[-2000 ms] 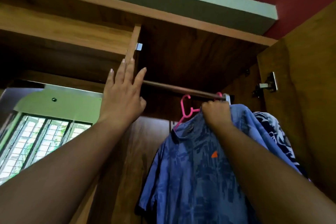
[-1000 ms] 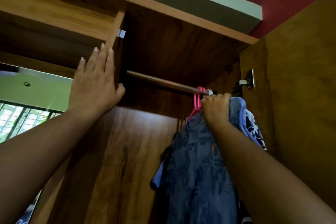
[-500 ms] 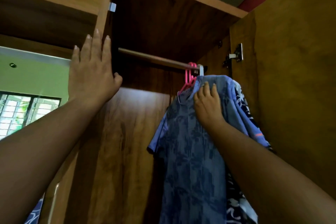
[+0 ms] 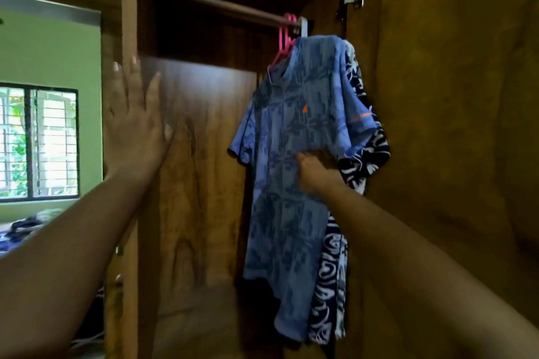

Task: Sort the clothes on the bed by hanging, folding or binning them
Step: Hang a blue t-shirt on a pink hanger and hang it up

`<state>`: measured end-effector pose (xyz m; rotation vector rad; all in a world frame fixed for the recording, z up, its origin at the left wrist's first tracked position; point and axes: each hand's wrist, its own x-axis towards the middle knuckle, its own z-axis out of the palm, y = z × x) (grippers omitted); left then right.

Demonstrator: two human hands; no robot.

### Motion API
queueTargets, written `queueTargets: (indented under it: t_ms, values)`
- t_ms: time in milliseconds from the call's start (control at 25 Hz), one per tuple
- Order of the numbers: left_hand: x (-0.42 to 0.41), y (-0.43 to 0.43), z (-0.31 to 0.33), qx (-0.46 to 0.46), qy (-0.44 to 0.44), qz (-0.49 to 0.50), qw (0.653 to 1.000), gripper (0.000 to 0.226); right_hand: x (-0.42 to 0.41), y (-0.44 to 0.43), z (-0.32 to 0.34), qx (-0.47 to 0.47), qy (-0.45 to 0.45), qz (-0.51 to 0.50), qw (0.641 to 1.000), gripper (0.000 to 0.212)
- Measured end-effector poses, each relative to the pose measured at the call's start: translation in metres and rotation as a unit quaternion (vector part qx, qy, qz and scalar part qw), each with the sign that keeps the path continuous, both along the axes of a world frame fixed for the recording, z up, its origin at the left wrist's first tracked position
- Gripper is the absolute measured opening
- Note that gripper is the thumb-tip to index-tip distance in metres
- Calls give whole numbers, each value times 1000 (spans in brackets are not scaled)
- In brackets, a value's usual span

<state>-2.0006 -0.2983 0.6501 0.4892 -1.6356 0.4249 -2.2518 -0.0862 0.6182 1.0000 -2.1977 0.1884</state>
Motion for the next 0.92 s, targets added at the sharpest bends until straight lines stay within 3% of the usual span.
queueTargets:
  t_ms: [120, 280, 440, 520, 680, 840, 920]
  values:
    - [10, 8, -61, 31, -37, -33, 998, 81, 6, 14, -61, 46, -181, 23, 982, 49]
    - [41, 16, -157, 130, -107, -60, 984, 84, 28, 42, -118, 46, -283, 108, 952, 51]
    - [85, 37, -207, 139, -225, -60, 962, 70, 58, 90, -144, 39, -345, 163, 924, 52]
    - [102, 57, -228, 172, -275, -70, 943, 76, 75, 112, -157, 69, -354, 172, 917, 46]
    - [142, 107, -258, 370, -335, -121, 858, 100, 109, 136, -185, 119, -390, 195, 892, 32]
    - [190, 151, -272, 494, -421, -81, 757, 77, 149, 145, -216, 151, -445, 221, 855, 24]
    - [217, 170, -281, 519, -436, -31, 735, 69, 173, 147, -225, 195, -451, 249, 835, 22]
